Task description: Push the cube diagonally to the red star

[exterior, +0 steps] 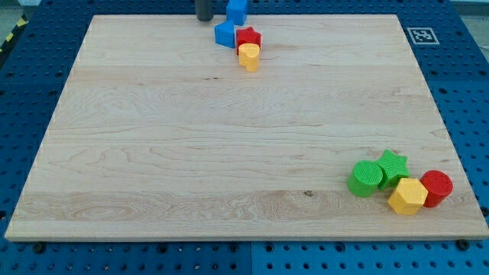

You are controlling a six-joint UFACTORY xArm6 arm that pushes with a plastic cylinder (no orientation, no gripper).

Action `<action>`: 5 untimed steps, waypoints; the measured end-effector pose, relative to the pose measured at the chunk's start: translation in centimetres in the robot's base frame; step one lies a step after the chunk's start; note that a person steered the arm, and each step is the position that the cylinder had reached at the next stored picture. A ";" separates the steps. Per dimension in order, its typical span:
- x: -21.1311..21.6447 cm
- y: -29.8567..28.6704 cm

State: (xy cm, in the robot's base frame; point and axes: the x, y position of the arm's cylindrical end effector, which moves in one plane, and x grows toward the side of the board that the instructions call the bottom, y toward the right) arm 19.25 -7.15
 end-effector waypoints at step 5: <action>0.1 5.4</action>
